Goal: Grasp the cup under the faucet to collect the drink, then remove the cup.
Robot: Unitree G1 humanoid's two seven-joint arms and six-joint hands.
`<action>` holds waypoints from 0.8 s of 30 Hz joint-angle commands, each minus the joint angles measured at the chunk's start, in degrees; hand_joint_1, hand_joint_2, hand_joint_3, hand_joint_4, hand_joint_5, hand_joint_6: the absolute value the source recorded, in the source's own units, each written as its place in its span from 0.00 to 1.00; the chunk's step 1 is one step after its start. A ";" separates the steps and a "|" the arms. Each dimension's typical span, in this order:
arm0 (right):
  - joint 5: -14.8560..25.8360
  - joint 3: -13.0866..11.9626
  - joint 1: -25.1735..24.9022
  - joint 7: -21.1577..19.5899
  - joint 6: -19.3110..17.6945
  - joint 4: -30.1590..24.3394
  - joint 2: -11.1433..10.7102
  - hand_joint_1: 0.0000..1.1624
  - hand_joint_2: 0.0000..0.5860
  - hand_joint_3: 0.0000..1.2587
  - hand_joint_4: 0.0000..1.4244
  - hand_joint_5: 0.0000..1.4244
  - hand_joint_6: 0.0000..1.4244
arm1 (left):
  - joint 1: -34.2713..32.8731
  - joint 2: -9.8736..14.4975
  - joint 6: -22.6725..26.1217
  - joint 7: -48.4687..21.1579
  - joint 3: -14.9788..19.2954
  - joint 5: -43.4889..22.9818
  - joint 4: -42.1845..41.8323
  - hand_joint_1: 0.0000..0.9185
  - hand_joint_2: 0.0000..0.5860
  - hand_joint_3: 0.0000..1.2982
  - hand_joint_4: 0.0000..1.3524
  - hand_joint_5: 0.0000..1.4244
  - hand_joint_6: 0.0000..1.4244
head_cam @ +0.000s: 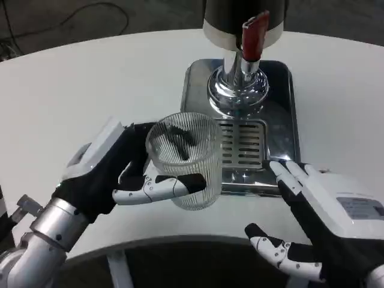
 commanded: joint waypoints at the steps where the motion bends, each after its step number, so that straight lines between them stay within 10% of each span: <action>1: 0.34 -0.49 0.59 0.89 -0.41 -1.24 0.32 0.28 0.67 0.02 0.00 0.00 0.00 | -3.02 -0.18 -0.79 2.88 -0.73 1.41 3.75 0.50 0.36 0.82 0.91 1.00 1.00; 24: 2.80 -4.28 2.07 2.68 -0.78 -5.47 -0.27 0.28 0.67 0.02 0.00 0.00 0.00 | -26.12 0.06 -4.85 13.93 -9.81 11.65 33.83 0.50 0.36 0.82 0.91 1.00 1.00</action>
